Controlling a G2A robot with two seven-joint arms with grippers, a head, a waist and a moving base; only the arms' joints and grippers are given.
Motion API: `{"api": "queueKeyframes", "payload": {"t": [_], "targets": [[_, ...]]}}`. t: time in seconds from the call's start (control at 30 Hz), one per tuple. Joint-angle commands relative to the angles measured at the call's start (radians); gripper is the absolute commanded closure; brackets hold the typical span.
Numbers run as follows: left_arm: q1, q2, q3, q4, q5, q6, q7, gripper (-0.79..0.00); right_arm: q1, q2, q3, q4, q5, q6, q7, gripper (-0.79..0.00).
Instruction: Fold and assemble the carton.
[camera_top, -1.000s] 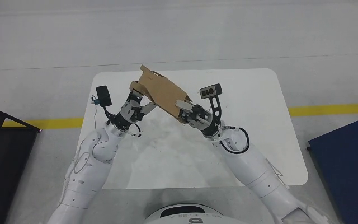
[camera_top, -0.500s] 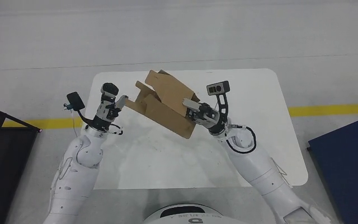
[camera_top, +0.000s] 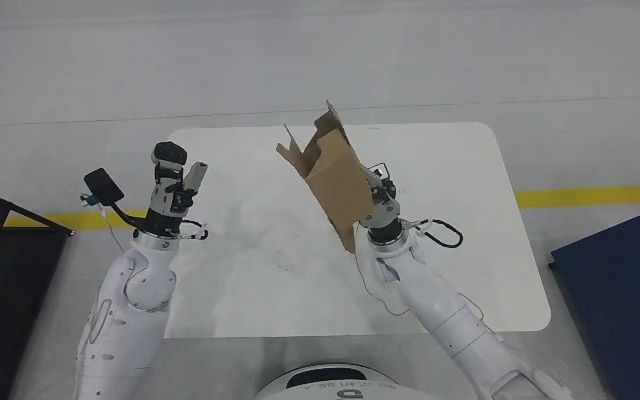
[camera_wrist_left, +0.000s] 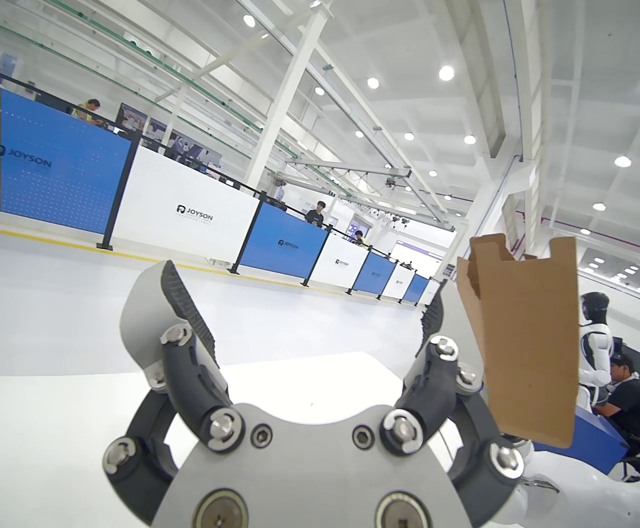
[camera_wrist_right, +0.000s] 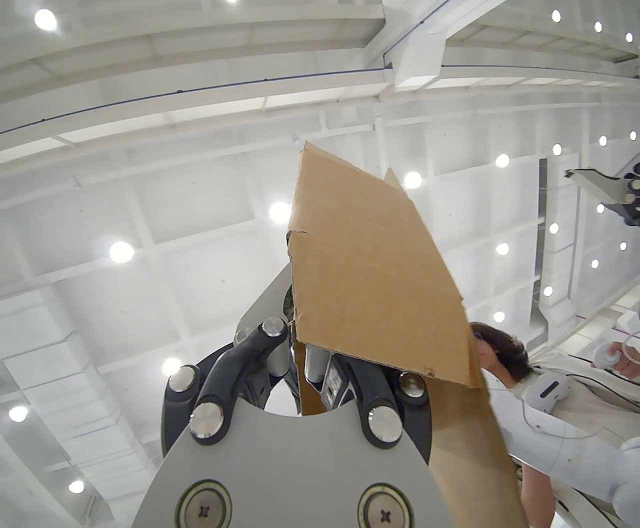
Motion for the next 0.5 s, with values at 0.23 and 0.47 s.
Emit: {"api": "queueKeyframes", "payload": {"t": [0.23,0.47], "targets": [[-0.040,-0.009,0.051,-0.084,0.056,0.039,-0.028,-0.785,-0.005,-0.016,-0.020,0.019,-0.104,-0.016,-0.010,0.000],[-0.076,-0.018,0.108,-0.090,0.078,0.042,-0.037,-0.785,-0.030,-0.019,0.000,0.005,-0.149,-0.018,-0.024,0.000]]}}
